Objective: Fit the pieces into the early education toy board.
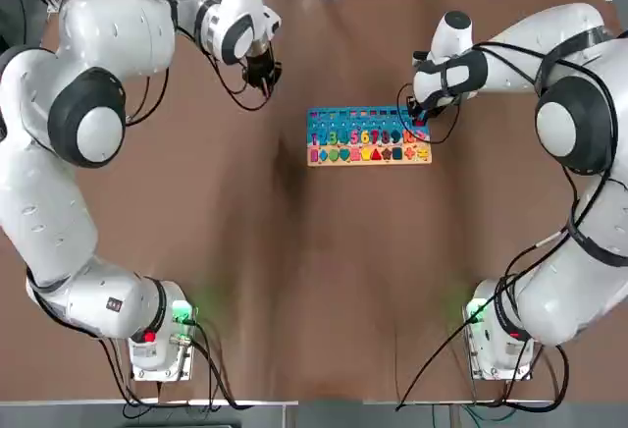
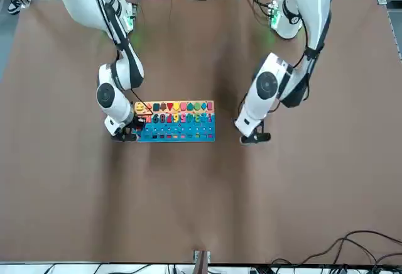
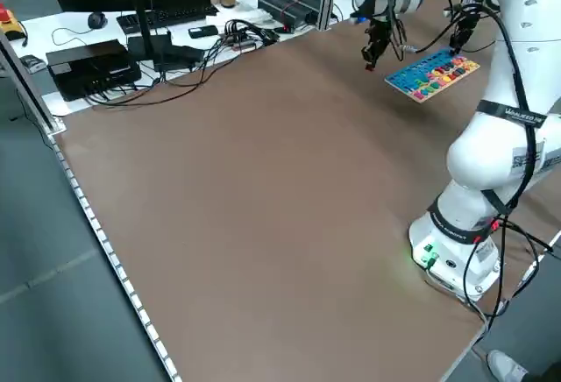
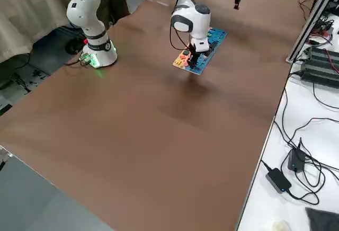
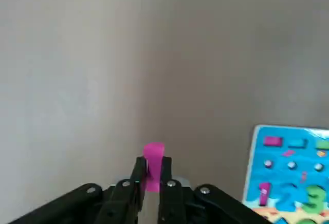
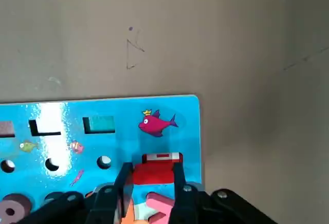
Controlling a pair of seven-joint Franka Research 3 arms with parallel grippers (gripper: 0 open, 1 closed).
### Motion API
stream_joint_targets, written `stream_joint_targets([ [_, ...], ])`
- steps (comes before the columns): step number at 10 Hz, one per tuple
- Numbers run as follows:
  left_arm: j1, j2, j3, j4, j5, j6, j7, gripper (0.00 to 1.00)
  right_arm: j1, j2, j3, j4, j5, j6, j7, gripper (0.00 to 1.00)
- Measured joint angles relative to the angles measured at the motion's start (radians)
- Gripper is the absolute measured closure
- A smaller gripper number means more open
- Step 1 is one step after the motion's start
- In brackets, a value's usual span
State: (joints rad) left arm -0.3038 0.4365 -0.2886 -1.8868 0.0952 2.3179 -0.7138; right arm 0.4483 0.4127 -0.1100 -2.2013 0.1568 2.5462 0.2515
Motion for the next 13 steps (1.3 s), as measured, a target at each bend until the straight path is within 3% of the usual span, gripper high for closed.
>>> stream_joint_targets([
  [3,-0.012,-0.001,-0.062,0.0,0.0,0.0,-0.08,0.85,0.0,0.0,-0.007,-0.001,0.001,0.0,0.005,0.64],
  [9,-0.133,0.011,-0.066,0.003,0.0,0.0,-0.2,0.85,-0.004,0.001,-0.016,-0.004,0.001,0.013,0.007,0.64],
  [13,-0.174,0.107,-0.058,0.051,0.0,0.006,-0.232,0.85,-0.002,0.001,-0.016,-0.005,0.001,0.015,0.007,0.64],
])
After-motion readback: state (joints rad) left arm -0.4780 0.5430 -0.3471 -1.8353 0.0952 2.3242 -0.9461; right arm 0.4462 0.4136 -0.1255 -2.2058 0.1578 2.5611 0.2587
